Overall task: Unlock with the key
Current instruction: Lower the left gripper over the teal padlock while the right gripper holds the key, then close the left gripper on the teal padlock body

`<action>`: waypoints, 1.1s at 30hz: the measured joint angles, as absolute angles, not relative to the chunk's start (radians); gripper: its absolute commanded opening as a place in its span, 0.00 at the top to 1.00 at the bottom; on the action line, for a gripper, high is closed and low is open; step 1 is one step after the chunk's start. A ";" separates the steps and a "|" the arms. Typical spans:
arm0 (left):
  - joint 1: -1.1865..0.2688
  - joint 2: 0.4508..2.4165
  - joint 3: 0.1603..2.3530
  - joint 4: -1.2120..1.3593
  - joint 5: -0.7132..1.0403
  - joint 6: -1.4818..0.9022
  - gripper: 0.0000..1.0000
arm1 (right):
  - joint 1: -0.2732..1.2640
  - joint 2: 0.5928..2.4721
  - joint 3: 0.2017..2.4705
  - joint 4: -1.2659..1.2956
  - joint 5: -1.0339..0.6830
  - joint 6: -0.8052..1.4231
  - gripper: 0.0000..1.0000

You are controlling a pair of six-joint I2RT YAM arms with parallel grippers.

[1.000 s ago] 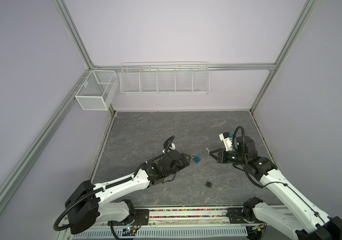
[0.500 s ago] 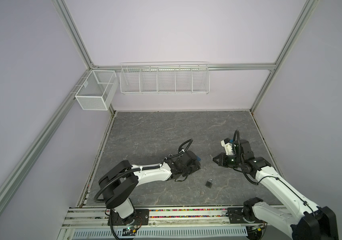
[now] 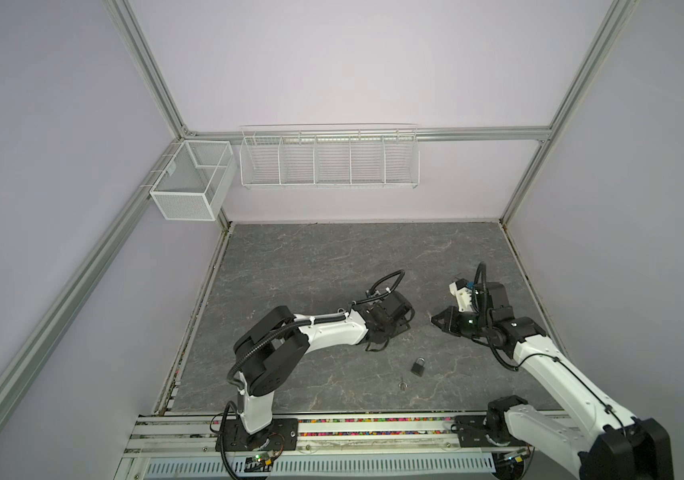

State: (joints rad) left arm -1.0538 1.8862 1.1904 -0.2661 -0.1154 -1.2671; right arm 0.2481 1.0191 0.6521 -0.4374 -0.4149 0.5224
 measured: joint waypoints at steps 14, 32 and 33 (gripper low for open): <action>-1.045 2.026 1.374 -0.410 -0.173 -1.207 0.39 | 0.244 1.010 0.652 -0.445 -0.419 0.504 0.94; -1.032 2.159 1.591 -0.575 -0.248 -1.097 0.43 | 0.244 0.987 0.652 -0.464 -0.418 0.497 0.94; -1.032 2.164 1.601 -0.585 -0.251 -1.086 0.44 | 0.244 0.987 0.652 -0.465 -0.418 0.497 0.94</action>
